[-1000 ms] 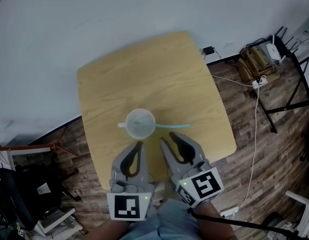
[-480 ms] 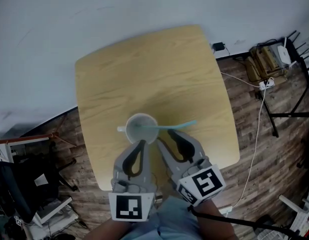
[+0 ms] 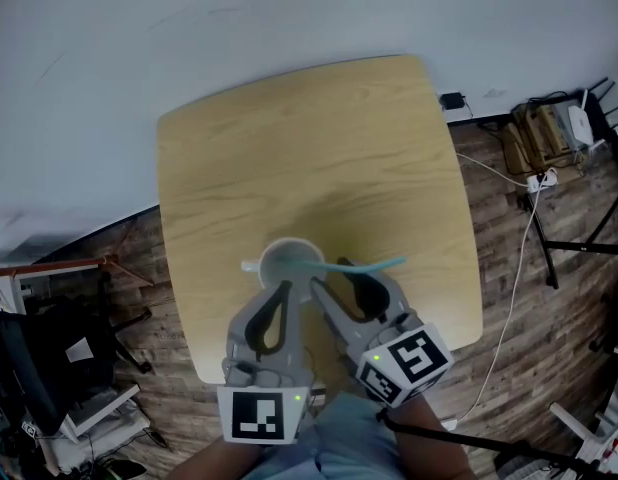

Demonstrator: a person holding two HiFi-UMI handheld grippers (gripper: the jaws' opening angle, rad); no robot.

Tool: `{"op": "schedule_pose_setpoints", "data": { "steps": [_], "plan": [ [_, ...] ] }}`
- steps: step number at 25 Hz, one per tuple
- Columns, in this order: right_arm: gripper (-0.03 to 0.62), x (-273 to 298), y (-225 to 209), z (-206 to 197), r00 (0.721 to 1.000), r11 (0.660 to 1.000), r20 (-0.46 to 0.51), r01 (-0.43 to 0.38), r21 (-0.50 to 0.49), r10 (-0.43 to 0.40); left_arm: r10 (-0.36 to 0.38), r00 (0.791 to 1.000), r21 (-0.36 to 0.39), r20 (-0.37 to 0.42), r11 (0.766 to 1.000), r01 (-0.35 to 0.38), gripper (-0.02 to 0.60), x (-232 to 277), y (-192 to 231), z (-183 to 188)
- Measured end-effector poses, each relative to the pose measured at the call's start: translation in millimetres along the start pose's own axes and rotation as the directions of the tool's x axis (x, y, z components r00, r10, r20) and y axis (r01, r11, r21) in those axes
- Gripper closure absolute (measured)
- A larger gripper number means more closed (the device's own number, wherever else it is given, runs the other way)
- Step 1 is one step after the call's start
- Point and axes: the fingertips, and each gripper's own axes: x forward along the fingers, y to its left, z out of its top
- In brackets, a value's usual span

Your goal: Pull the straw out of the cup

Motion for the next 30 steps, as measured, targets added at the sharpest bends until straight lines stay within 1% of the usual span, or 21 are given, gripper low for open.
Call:
{"op": "schedule_pose_setpoints", "data": {
  "steps": [6, 8, 12, 15, 18, 20, 23, 30],
  "plan": [
    [0.399, 3, -9, 11, 1.000, 1.000, 0.017, 0.012, -0.016, -0.012, 0.013, 1.000, -0.010, -0.014, 1.000, -0.013, 0.572, 6, 3, -2],
    [0.422, 3, -10, 11, 1.000, 1.000, 0.014, 0.017, -0.023, -0.017, 0.010, 1.000, -0.010, -0.017, 1.000, -0.010, 0.572, 7, 2, -2],
    [0.442, 2, -9, 11, 1.000, 0.999, 0.009, 0.013, -0.033, -0.013, 0.010, 1.000, -0.012, -0.020, 1.000, -0.010, 0.572, 7, 1, -3],
    [0.493, 1, -7, 13, 1.000, 0.999, 0.020, 0.016, -0.047, -0.015, 0.009, 1.000, -0.009, -0.015, 1.000, -0.009, 0.572, 7, 2, -2],
    [0.527, -1, -5, 16, 0.999, 0.998, 0.031, 0.024, -0.059, -0.023, 0.011, 1.000, -0.019, -0.009, 1.000, -0.011, 0.572, 6, 2, 0],
    [0.546, -3, -3, 18, 0.999, 0.997, 0.036, 0.030, -0.064, -0.028, 0.007, 1.000, -0.013, -0.003, 1.000, -0.008, 0.572, 4, 2, 1],
    [0.549, -4, 2, 19, 0.999, 0.996, 0.042, 0.035, -0.080, -0.032, 0.004, 1.000, -0.007, 0.002, 1.000, -0.004, 0.572, -2, 3, 1],
    [0.553, -10, 26, 24, 0.997, 0.991, 0.069, 0.040, -0.131, -0.031, 0.009, 0.999, -0.005, 0.046, 1.000, -0.009, 0.572, -22, 11, 7]
  ]
}}
